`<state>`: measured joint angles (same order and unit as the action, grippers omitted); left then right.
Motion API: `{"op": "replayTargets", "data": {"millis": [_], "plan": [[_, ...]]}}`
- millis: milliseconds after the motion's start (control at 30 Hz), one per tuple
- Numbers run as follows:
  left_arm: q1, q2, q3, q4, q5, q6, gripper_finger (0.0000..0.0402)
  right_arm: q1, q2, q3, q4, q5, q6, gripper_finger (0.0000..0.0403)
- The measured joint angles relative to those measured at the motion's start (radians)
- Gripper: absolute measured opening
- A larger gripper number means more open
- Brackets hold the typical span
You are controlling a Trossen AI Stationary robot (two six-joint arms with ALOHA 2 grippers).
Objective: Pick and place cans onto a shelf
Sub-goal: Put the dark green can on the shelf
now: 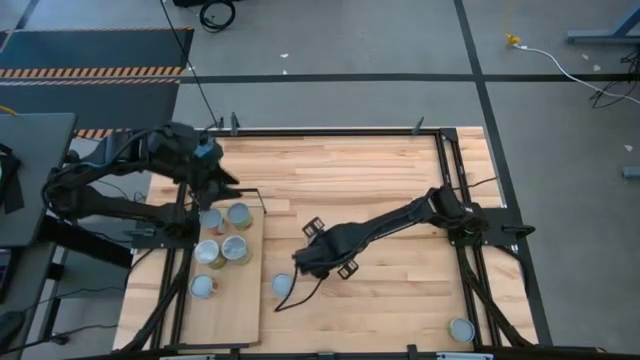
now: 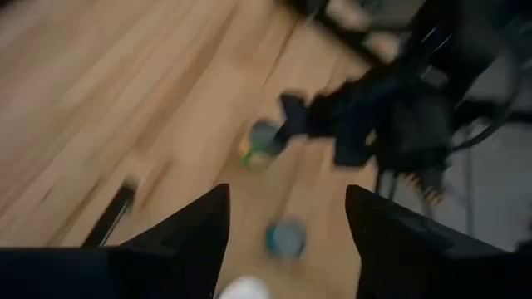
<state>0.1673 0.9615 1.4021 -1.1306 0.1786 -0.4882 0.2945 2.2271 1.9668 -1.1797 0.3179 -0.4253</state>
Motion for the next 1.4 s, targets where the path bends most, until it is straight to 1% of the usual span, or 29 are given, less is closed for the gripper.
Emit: {"op": "replayTargets", "data": {"millis": [100,167,267,367,467,633,767,867,1000,1200,1400], "plan": [[-0.036,-0.002,0.0,-0.053,-0.044,0.0,0.0233,0.0,0.044,0.024,0.0,-0.053,0.0,0.0015],[-0.06,-0.002,0.0,-0.04,-0.049,0.008,0.0227,-0.001,0.067,0.025,-0.006,-0.054,-0.001,0.0016],[-0.091,-0.002,0.0,-0.014,-0.052,0.06,0.022,-0.003,0.075,0.025,0.0,-0.052,-0.016,0.0022],[-0.104,-0.002,0.0,-0.014,-0.073,0.107,0.0216,-0.003,0.077,0.025,0.013,-0.058,-0.024,0.0037],[-0.105,-0.002,0.0,-0.009,-0.119,0.161,0.0218,-0.003,0.062,0.025,0.013,-0.104,-0.011,0.0063],[-0.105,-0.002,0.0,0.016,-0.226,0.285,0.0227,-0.003,0.002,0.025,0.002,-0.132,0.121,0.0117],[-0.105,-0.002,0.0,0.045,-0.239,0.343,0.0227,-0.003,-0.06,0.025,-0.015,-0.132,0.272,0.0149],[-0.105,-0.002,0.0,0.068,-0.238,0.396,0.0222,-0.016,-0.095,0.023,-0.008,-0.132,0.382,0.0153],[-0.105,-0.001,0.0,0.084,-0.238,0.48,0.0218,-0.036,-0.135,-0.017,0.02,-0.095,0.43,0.0143],[-0.11,0.015,-0.003,0.084,-0.211,0.425,0.0218,-0.046,-0.232,-0.102,0.033,-0.035,0.585,0.014],[-0.128,0.022,-0.003,0.151,-0.212,0.435,0.0223,-0.048,-0.389,-0.274,0.123,0.015,0.688,0.0144]]}}
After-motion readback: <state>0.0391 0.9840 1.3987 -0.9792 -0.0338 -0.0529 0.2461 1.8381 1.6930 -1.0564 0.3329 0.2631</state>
